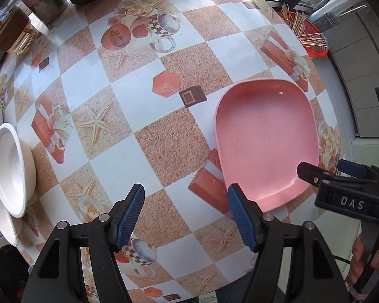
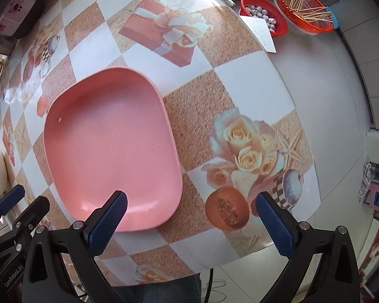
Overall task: Organize plates and bowls
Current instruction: 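Move both grippers to the pink square plate and close on its rim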
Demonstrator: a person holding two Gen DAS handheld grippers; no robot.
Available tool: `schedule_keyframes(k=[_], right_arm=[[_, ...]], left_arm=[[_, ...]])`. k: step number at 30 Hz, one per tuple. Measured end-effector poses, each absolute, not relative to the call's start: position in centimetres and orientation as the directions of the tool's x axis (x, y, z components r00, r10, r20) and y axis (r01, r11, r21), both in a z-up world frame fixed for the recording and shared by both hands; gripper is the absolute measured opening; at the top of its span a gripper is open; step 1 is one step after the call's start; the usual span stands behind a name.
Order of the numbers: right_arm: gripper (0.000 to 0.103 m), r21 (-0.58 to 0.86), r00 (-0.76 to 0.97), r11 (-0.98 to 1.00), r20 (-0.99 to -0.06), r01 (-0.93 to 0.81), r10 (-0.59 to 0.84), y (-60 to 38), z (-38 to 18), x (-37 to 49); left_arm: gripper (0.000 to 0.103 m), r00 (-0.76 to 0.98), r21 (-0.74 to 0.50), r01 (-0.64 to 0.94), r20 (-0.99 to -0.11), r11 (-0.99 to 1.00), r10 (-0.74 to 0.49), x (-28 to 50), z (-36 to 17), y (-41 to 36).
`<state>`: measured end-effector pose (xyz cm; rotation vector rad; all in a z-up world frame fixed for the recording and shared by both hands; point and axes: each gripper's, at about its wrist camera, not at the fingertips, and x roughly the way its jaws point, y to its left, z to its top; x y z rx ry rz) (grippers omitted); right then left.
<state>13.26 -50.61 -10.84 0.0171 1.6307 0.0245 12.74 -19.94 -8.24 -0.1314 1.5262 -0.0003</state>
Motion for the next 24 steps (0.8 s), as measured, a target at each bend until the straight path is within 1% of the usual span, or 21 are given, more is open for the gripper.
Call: schedule_keyframes(k=[2, 7, 8, 10, 11, 13, 14, 17, 18, 19, 22, 24], right_arm=[[0.102, 0.005, -0.041, 1.0, -0.999, -0.031, 0.004, -49.1, -12.0, 14.0], [0.102, -0.025, -0.012, 0.995, -1.0, -0.095, -0.026, -50.1, -13.4, 15.8], [0.102, -0.026, -0.006, 0.994, -1.0, -0.106, -0.026, -49.5, -14.4, 15.9], [0.102, -0.025, 0.005, 0.991, -1.0, -0.129, -0.025, -49.3, -14.3, 16.2], [0.102, -0.026, 0.007, 0.99, -1.0, -0.141, -0.025, -46.7, -14.2, 17.2], [0.102, -0.026, 0.016, 0.986, -1.0, -0.164, -0.024, -44.8, -13.5, 17.9], [0.102, -0.026, 0.022, 0.983, -1.0, -0.181, -0.023, -44.6, -13.4, 17.9], [0.099, -0.037, 0.047, 0.978, -0.999, -0.207, -0.027, -44.1, -12.4, 17.6], [0.096, -0.036, 0.046, 0.978, -0.999, -0.205, -0.027, -44.2, -12.8, 17.9], [0.095, -0.033, 0.043, 0.978, -0.999, -0.204, -0.025, -44.5, -13.1, 18.0], [0.081, -0.026, 0.066, 0.975, -0.998, -0.221, -0.012, -43.8, -11.9, 17.1], [0.064, -0.032, 0.086, 0.964, -0.996, -0.265, -0.009, -42.7, -11.4, 16.6]], left_arm=[[0.072, 0.048, -0.079, -0.097, -0.996, 0.992, -0.075, 14.0, -9.1, -20.4], [0.072, 0.046, -0.053, -0.104, -0.998, 0.993, -0.048, 16.1, -11.0, -21.8], [0.072, 0.043, -0.046, -0.105, -0.998, 0.993, -0.041, 16.6, -11.5, -21.9], [0.072, 0.037, -0.038, -0.111, -0.999, 0.993, -0.034, 17.2, -12.2, -22.1], [0.072, 0.034, -0.038, -0.115, -0.999, 0.993, -0.035, 17.4, -12.6, -22.4], [0.072, 0.033, -0.051, -0.12, -0.998, 0.991, -0.047, 17.9, -13.2, -22.6], [0.074, 0.038, -0.048, -0.121, -0.998, 0.991, -0.044, 18.2, -13.3, -22.8], [0.075, 0.061, -0.033, -0.102, -0.998, 0.994, -0.027, 18.5, -13.5, -23.3], [0.078, 0.063, -0.037, -0.098, -0.998, 0.995, -0.031, 19.0, -13.7, -23.6], [0.078, 0.064, -0.037, -0.094, -0.998, 0.995, -0.031, 19.4, -13.7, -23.8], [0.078, 0.068, -0.036, -0.088, -0.997, 0.995, -0.03, 19.4, -13.9, -23.8], [0.078, 0.072, -0.035, -0.087, -0.997, 0.996, -0.029, 19.2, -13.7, -23.9]])
